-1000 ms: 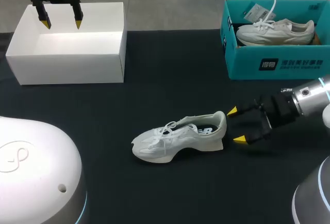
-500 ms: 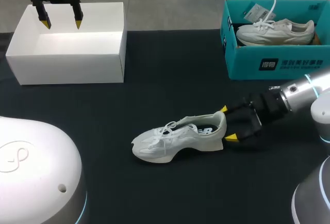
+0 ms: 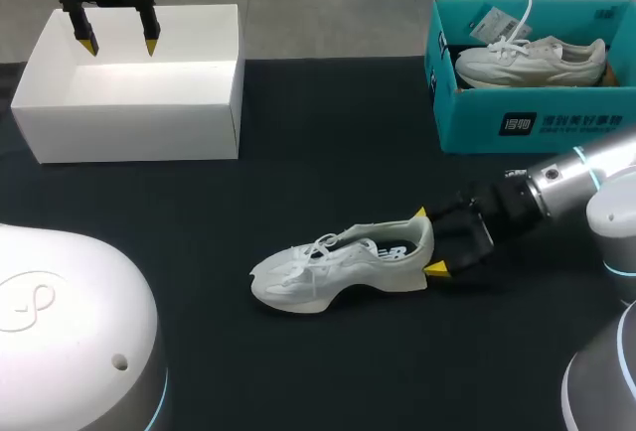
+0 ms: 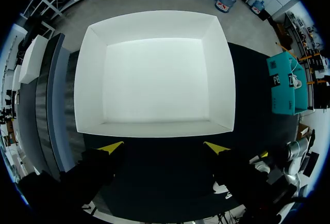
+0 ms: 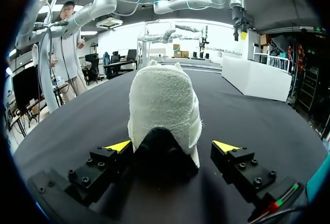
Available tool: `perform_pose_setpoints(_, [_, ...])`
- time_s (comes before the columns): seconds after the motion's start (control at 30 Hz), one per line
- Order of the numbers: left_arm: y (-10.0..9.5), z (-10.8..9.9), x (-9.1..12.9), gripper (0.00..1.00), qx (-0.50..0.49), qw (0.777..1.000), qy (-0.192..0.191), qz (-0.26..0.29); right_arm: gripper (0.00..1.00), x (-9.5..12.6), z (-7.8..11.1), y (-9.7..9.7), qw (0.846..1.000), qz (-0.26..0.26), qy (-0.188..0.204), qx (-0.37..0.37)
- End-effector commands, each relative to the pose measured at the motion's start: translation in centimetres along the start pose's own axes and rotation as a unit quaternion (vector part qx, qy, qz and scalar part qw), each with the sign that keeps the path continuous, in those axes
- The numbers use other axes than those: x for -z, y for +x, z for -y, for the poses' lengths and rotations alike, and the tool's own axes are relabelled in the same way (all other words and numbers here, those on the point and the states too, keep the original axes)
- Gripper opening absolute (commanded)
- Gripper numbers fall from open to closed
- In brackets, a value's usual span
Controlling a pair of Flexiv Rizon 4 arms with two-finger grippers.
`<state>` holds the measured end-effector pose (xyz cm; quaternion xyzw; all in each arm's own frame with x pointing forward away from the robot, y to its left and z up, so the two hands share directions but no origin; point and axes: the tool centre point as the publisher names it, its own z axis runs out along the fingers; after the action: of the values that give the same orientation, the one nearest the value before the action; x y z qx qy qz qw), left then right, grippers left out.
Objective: Take the shoe out of the shoebox, open the shoe tongue, remove and reinsert the insole, then place the shoe into the shoebox
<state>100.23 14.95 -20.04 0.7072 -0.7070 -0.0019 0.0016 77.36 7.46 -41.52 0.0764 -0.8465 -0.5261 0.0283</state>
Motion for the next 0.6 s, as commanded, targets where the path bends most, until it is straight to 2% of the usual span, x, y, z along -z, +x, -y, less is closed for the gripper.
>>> perform_pose_setpoints(0.03, [0.0,-0.1,0.0,1.00,0.000,1.000,0.001,0.000,1.00,-0.5,-0.1,0.0,1.000,0.000,0.003,-0.002])
perform_pose_setpoints(0.6, [0.0,-0.1,0.0,1.00,0.000,1.000,0.001,0.000,1.00,-2.6,-1.0,0.7,0.999,-0.021,-0.017,-0.017])
